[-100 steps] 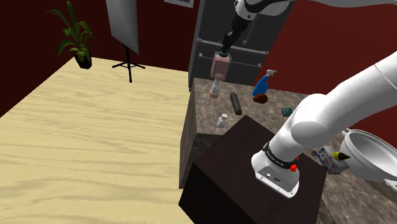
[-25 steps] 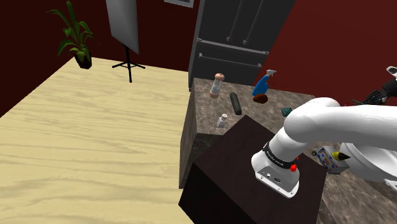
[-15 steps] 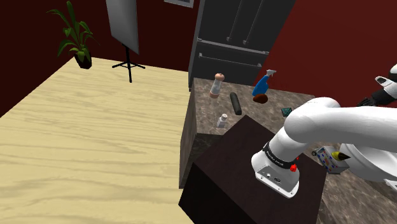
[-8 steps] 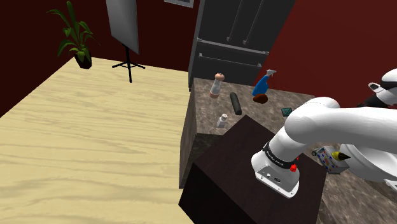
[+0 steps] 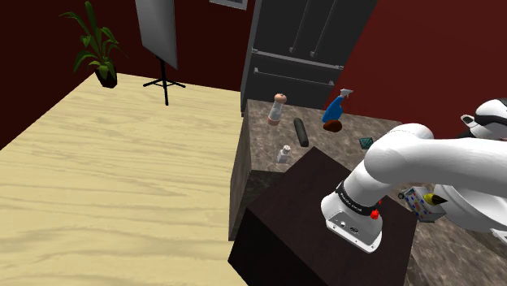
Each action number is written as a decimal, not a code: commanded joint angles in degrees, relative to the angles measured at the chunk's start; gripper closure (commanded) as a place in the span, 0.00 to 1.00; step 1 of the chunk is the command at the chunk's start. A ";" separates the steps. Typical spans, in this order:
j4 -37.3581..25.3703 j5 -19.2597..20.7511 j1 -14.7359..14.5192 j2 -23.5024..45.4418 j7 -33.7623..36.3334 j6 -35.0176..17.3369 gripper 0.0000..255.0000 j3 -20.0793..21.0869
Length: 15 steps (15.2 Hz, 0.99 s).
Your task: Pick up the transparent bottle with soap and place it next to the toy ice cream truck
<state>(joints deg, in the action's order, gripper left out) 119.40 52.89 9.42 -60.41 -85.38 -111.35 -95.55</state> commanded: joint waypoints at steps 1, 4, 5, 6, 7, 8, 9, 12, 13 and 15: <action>0.19 0.88 -0.47 -0.44 0.12 -0.94 1.00 -1.22; 0.43 2.22 -1.20 -1.12 0.34 -2.32 1.00 -3.06; 0.51 2.89 -1.58 -1.47 0.45 -3.00 1.00 -3.99; 0.51 2.89 -1.58 -1.47 0.45 -3.00 1.00 -3.99; 0.51 2.89 -1.58 -1.47 0.45 -3.00 1.00 -3.99; 0.51 2.88 -1.58 -1.46 0.44 -3.01 1.00 -4.00; 0.51 2.87 -1.59 -1.45 0.44 -3.01 1.00 -4.00; 0.51 2.85 -1.59 -1.43 0.43 -3.03 1.00 -4.01; 0.52 2.85 -1.59 -1.42 0.43 -3.04 1.00 -4.02; 0.60 2.91 -1.64 -1.44 0.53 -3.13 0.00 -4.08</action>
<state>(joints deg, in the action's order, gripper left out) 119.90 55.78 7.77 -61.83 -84.86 -114.50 -99.52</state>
